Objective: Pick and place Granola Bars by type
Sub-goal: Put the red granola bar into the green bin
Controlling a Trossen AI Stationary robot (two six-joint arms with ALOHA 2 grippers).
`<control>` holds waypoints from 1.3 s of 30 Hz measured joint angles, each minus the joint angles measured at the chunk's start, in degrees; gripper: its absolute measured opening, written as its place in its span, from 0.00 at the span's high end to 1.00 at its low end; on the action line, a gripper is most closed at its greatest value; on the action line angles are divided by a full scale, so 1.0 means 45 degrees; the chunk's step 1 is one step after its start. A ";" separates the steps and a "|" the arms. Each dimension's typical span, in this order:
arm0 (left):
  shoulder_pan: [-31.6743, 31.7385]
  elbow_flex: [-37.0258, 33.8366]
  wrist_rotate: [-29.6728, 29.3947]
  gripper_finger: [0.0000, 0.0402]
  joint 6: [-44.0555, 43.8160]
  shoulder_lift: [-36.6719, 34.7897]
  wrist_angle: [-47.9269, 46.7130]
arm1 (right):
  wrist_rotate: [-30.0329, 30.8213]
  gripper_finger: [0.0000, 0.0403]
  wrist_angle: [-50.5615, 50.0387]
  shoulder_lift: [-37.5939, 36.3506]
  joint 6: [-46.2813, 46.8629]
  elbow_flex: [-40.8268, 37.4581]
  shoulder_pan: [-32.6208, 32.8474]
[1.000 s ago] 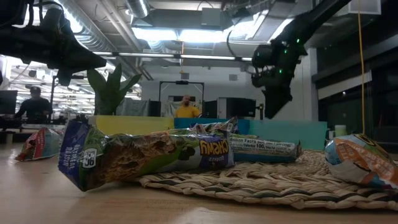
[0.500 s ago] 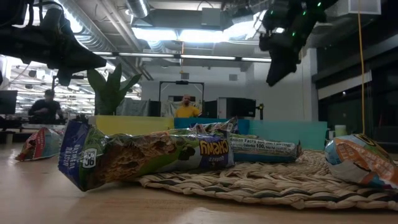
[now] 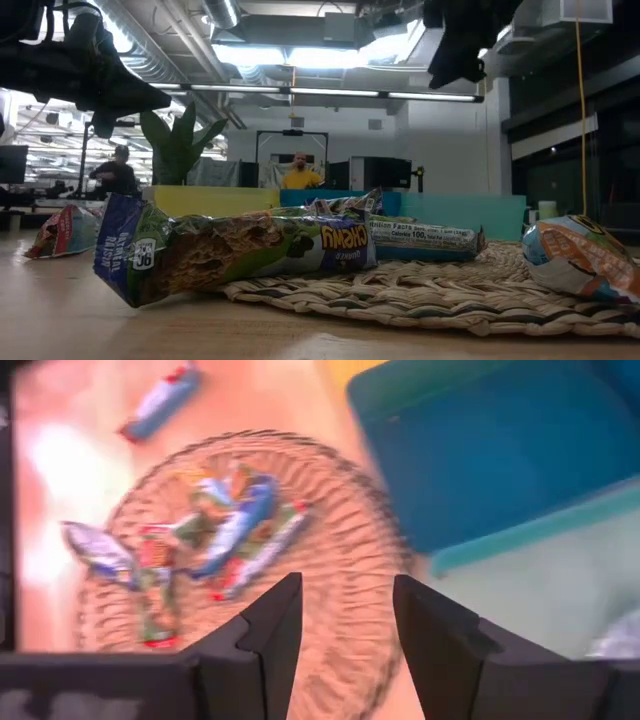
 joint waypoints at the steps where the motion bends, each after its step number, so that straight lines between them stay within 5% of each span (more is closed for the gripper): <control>1: 0.0000 0.0000 0.0000 0.96 0.0002 0.0002 0.0000 | 0.0212 0.60 0.0107 0.0029 0.0343 0.0000 0.0409; 11: 0.0000 0.0002 0.0024 0.96 0.2393 0.0000 -0.0102 | 0.3098 0.60 0.1359 0.0571 0.3322 -0.0002 0.3558; 19: 0.0000 0.0000 0.0019 0.96 0.5771 0.0004 -0.0107 | 0.3210 0.60 0.1850 0.1933 0.4188 0.0000 0.4463; 39: 0.0000 0.0000 0.0018 0.96 0.5519 0.0003 -0.0102 | 0.1886 0.58 0.2838 0.5482 0.5404 -0.0005 0.4621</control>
